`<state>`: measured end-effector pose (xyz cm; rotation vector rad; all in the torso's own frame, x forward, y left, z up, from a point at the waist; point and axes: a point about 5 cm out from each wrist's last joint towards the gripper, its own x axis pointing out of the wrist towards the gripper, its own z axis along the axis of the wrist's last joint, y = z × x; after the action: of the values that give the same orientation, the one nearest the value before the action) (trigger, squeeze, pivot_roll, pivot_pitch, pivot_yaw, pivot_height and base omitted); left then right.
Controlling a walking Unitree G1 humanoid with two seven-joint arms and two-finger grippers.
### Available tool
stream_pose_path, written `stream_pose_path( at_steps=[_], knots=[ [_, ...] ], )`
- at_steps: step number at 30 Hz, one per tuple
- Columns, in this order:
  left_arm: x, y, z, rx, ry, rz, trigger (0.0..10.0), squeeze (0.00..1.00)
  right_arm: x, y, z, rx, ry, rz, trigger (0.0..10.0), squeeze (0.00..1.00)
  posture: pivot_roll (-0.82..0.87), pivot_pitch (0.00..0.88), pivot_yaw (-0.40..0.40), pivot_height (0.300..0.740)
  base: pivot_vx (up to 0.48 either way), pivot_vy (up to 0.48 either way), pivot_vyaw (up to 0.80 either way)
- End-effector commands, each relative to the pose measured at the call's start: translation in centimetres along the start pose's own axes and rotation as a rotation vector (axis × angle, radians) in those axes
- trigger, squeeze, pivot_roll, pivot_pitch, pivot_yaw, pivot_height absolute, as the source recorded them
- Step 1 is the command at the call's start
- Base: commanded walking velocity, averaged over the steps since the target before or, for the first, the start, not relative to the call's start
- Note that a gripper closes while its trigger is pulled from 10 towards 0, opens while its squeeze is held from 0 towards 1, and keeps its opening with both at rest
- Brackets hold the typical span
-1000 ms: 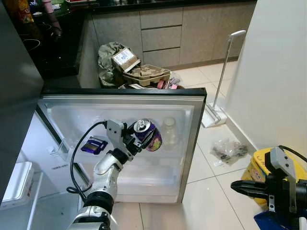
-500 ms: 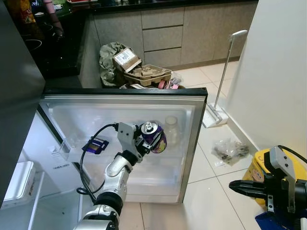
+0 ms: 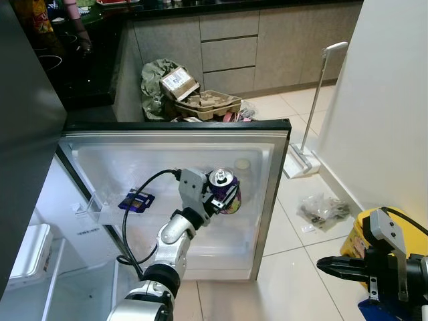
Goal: Restocking fridge
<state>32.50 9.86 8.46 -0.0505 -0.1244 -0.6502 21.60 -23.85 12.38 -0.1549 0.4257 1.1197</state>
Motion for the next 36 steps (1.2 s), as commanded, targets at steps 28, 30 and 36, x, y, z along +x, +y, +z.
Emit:
stream_pose_path(
  at_steps=[28,30,36],
  knots=[
    [0.8,-0.3,-1.2,0.133,0.147,0.073,10.0,0.00,-0.1,0.3,0.4,-0.009,-0.002,-0.009,10.0,0.00,-0.04,0.000,0.051,0.740,0.000,0.000,0.00],
    [0.7,0.2,-1.2,0.121,0.158,0.110,10.0,0.00,-0.1,0.4,0.4,-0.009,-0.003,-0.009,10.0,0.00,-0.05,0.000,0.052,0.740,0.000,0.000,0.00],
    [0.5,0.7,-1.2,0.106,0.166,0.142,10.0,0.00,-0.1,0.5,0.5,-0.011,-0.004,-0.013,10.0,0.00,-0.05,0.000,0.054,0.740,0.000,0.000,0.00]
  ],
)
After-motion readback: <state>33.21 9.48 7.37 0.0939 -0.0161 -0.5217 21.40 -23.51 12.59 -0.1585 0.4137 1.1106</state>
